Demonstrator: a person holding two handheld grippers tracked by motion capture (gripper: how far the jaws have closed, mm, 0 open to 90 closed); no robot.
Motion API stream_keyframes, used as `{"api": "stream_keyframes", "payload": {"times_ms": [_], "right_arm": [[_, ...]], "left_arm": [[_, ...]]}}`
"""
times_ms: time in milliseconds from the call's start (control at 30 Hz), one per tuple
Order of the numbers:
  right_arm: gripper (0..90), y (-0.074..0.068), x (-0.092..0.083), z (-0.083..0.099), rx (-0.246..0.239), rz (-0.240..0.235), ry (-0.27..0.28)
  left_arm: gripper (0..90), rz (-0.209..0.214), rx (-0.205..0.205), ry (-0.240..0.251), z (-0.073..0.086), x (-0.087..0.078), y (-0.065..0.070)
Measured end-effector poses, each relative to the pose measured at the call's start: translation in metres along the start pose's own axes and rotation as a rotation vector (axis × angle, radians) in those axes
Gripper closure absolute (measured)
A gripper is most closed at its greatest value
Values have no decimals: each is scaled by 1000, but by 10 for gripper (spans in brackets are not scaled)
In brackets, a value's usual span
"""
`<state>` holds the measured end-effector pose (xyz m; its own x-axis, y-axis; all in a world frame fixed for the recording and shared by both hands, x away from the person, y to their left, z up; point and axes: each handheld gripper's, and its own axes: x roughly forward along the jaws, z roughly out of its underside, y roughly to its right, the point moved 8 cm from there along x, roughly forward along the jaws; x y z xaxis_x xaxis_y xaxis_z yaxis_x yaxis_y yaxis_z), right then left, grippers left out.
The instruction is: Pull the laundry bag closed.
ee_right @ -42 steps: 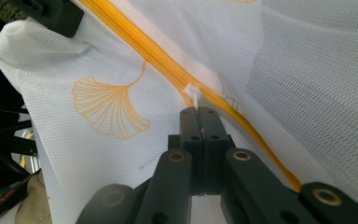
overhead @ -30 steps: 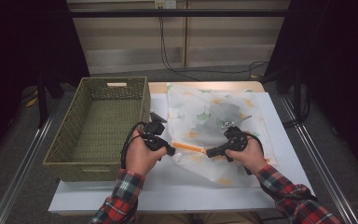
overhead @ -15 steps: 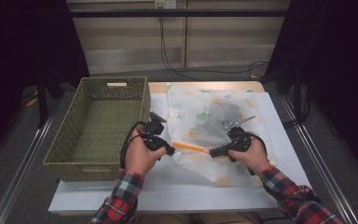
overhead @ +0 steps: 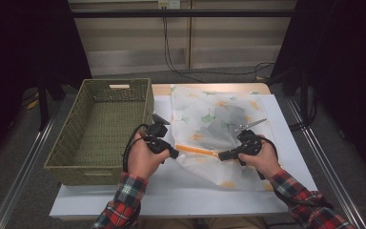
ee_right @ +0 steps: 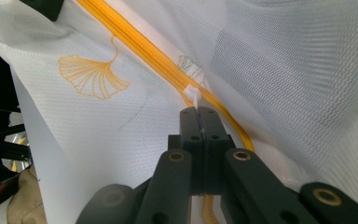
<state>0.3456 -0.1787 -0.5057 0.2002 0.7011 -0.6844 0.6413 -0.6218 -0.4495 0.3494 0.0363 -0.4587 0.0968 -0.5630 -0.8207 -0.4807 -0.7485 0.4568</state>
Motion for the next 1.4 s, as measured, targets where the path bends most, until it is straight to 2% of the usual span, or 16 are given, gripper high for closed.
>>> {"api": "stream_keyframes", "payload": {"times_ms": [167,200,233,400,600,767,833,1400], "right_arm": [[900,1,-3,2,-7,3,0],[900,1,-3,2,-7,2,3],[900,1,-3,2,-4,6,2],[900,3,-6,5,-5,10,0],[900,7,-10,7,2,17,5],[900,8,-13,10,8,23,0],[900,9,-14,10,6,20,11],[900,14,-20,15,21,27,6]], "left_arm": [[896,4,1,-4,0,0,1],[896,0,17,-12,1,0,0],[895,-2,-2,0,0,0,0],[896,-6,4,-10,1,1,-1],[896,-6,-11,-7,1,1,0],[896,-5,-3,-12,1,0,-1],[896,-18,-5,-9,1,1,-1],[896,-4,-9,-14,1,1,-1]]}}
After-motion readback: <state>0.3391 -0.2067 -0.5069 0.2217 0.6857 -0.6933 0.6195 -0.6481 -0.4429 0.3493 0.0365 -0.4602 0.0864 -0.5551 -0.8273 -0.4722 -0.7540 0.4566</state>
